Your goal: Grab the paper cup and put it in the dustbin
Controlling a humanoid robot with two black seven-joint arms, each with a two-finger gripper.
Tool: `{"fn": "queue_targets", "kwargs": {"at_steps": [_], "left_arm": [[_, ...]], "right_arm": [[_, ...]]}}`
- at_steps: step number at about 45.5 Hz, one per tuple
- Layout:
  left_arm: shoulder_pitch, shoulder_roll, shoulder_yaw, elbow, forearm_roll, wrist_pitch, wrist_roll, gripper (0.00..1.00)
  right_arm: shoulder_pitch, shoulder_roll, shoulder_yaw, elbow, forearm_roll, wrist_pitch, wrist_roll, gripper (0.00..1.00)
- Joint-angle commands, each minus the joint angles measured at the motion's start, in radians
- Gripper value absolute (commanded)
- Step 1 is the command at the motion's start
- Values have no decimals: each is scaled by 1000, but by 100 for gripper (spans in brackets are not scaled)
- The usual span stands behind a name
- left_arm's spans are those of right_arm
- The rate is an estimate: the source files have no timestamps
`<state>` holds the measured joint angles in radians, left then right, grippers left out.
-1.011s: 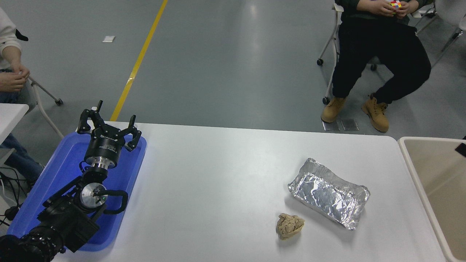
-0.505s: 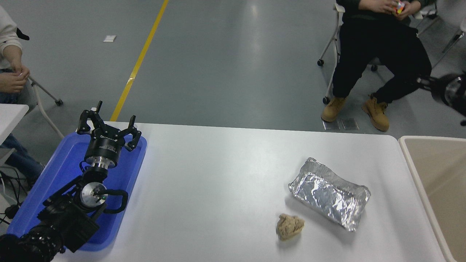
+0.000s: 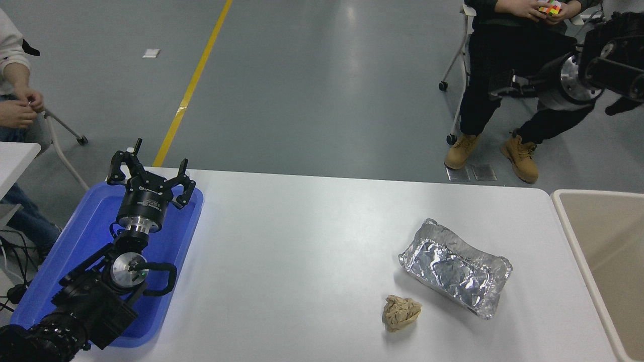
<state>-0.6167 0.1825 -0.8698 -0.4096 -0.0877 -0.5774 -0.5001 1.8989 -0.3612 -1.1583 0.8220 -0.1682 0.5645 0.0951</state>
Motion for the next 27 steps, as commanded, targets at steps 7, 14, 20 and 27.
{"fn": "queue_targets", "kwargs": {"at_steps": [7, 14, 20, 27], "left_arm": [[2, 0, 0, 0, -1, 1, 0, 100], [2, 0, 0, 0, 0, 1, 0, 100], [2, 0, 0, 0, -1, 1, 0, 100], [2, 0, 0, 0, 0, 1, 0, 100]], "right_arm": [[203, 10, -3, 270, -25, 138, 0, 100], [230, 10, 5, 310, -25, 182, 0, 100], [255, 13, 6, 353, -25, 192, 0, 100], [267, 37, 8, 371, -25, 196, 0, 100]]}}
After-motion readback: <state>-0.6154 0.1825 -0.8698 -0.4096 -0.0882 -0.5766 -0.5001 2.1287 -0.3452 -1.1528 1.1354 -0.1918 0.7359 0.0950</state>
